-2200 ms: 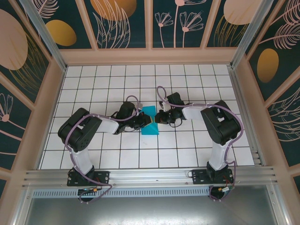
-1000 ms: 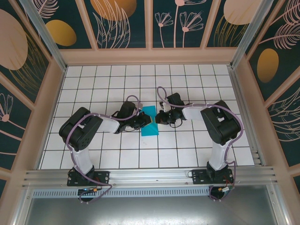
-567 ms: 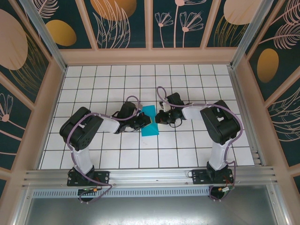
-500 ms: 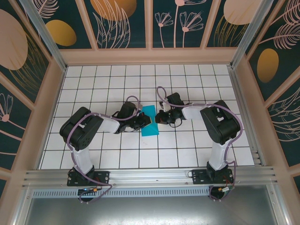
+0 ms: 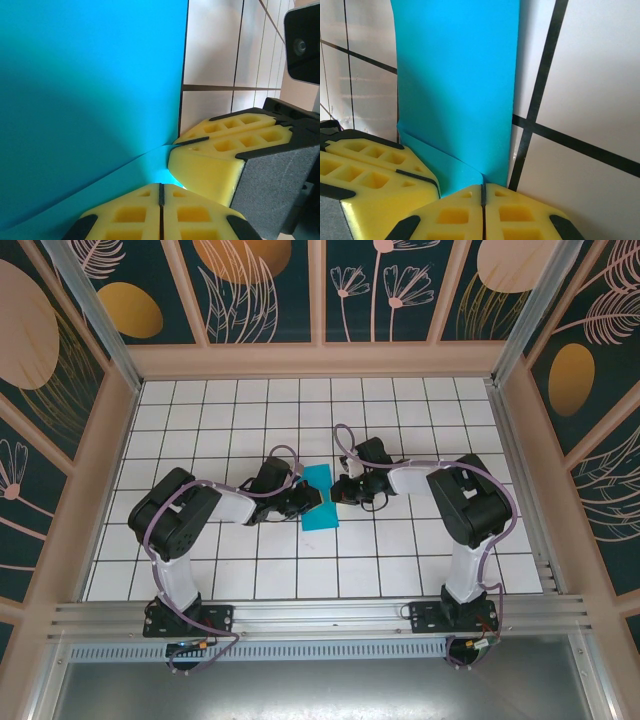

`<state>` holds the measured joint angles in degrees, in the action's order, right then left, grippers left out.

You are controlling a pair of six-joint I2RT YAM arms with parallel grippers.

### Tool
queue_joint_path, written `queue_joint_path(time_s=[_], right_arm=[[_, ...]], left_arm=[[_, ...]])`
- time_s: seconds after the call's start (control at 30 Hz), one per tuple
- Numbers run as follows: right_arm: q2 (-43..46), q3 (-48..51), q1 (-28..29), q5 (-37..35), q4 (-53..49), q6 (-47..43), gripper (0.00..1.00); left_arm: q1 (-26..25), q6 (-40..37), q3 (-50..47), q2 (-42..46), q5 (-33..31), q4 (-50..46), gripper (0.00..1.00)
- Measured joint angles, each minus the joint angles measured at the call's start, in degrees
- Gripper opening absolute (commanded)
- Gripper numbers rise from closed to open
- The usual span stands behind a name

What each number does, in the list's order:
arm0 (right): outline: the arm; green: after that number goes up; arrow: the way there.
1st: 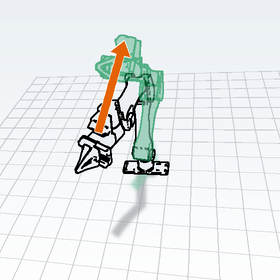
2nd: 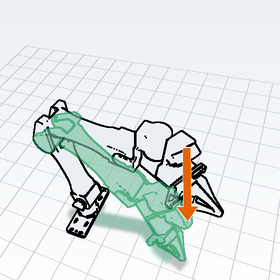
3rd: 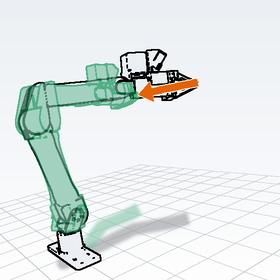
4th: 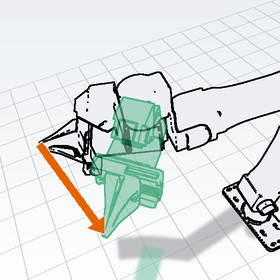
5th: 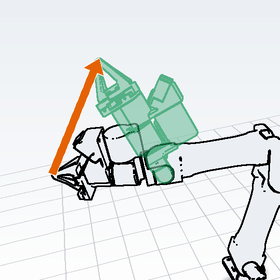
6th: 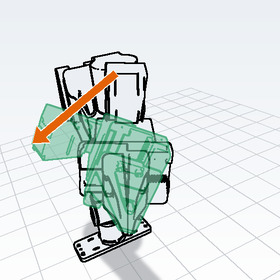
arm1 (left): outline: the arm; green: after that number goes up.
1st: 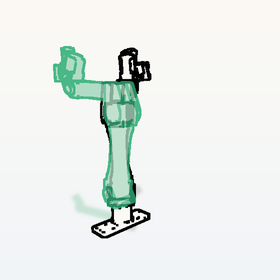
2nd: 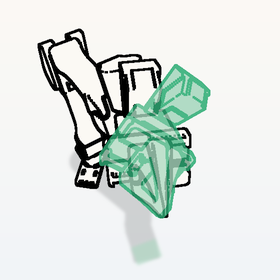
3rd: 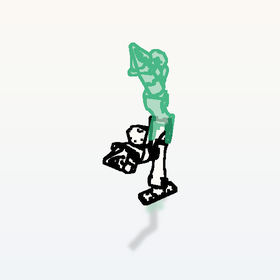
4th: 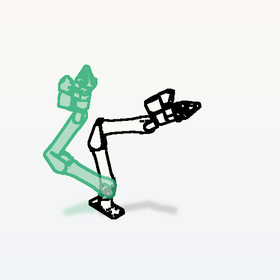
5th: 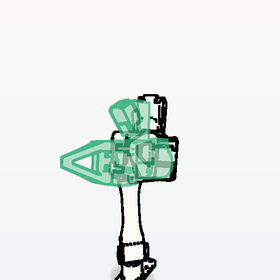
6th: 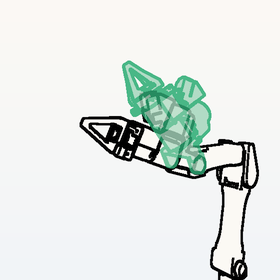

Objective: Fold a paper plane with a square sheet of paper (pick it up from the middle)
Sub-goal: Fold the triangle a second time at the center of the table.

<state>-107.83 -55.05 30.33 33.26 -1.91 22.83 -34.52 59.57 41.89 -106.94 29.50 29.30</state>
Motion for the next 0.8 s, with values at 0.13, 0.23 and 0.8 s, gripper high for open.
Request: queue_joint_path(time_s=[0.13,0.23,0.8], right_arm=[[0.00,0.00,0.00,-0.04,0.00,0.00,0.08],[-0.02,0.00,0.00,-0.07,0.00,0.00,0.08],[0.98,-0.20,0.04,-0.94,-1.18,0.76,0.22]], left_arm=[[0.00,0.00,0.00,-0.44,-0.02,-0.07,0.09],[0.00,-0.07,0.00,-0.50,-0.02,-0.11,0.09],[-0.22,-0.72,-0.76,-0.20,-1.64,-0.13,0.06]])
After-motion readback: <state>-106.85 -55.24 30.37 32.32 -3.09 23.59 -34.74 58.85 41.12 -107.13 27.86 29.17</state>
